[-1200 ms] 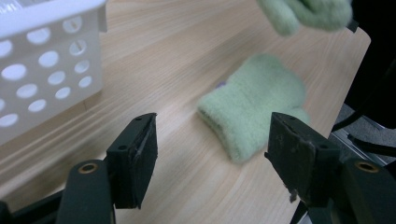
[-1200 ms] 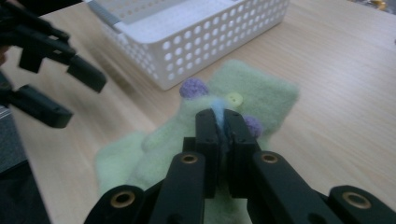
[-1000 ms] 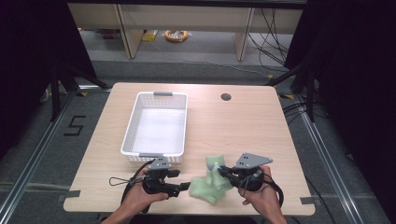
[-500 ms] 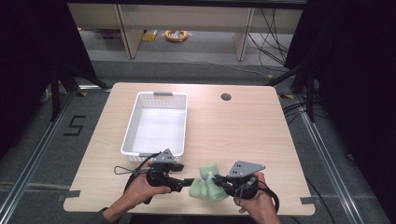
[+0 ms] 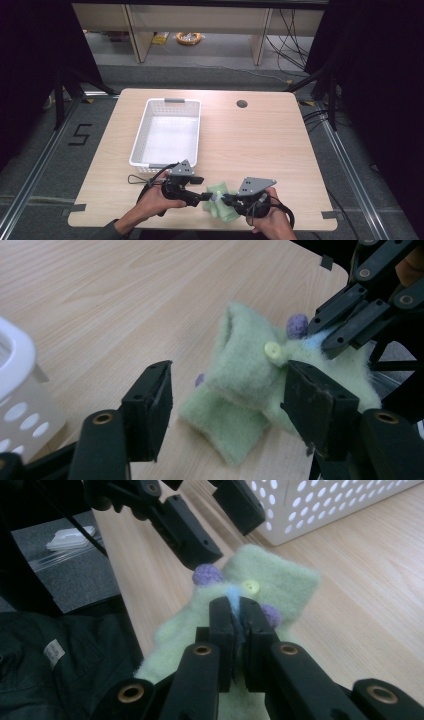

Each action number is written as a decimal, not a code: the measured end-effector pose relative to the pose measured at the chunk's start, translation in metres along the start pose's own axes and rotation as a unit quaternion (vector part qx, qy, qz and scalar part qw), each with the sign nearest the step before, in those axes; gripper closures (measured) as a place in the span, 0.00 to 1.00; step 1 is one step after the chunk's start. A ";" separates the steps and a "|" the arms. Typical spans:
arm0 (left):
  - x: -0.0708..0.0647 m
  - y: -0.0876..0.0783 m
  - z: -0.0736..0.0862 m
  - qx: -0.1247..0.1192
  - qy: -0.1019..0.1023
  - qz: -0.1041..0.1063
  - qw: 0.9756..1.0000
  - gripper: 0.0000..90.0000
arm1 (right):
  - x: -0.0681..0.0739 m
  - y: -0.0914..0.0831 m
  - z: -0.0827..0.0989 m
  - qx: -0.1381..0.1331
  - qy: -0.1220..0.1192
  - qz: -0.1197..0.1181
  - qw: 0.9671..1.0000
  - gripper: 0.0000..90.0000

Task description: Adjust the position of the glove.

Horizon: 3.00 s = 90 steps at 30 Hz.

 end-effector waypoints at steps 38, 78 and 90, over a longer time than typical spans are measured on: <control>-0.006 0.000 0.006 0.028 -0.034 0.048 0.998 0.96 | -0.006 -0.003 -0.005 0.005 -0.020 -0.008 1.000 0.96; -0.006 0.011 0.039 0.052 -0.068 0.022 0.996 0.86 | -0.032 -0.027 0.021 0.029 0.053 0.066 0.996 0.70; -0.005 0.015 0.040 0.061 -0.058 0.010 0.996 0.63 | -0.036 -0.020 0.050 0.043 0.093 0.069 0.992 0.68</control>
Point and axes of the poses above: each handheld gripper's, and its own axes: y roughly forward along the jaws, z roughly out of its underside, x roughly to its left, the point moved 8 cm from there along y, roughly forward along the jaws, and after that the axes turned 9 degrees about -z, right-handed, at the moved point
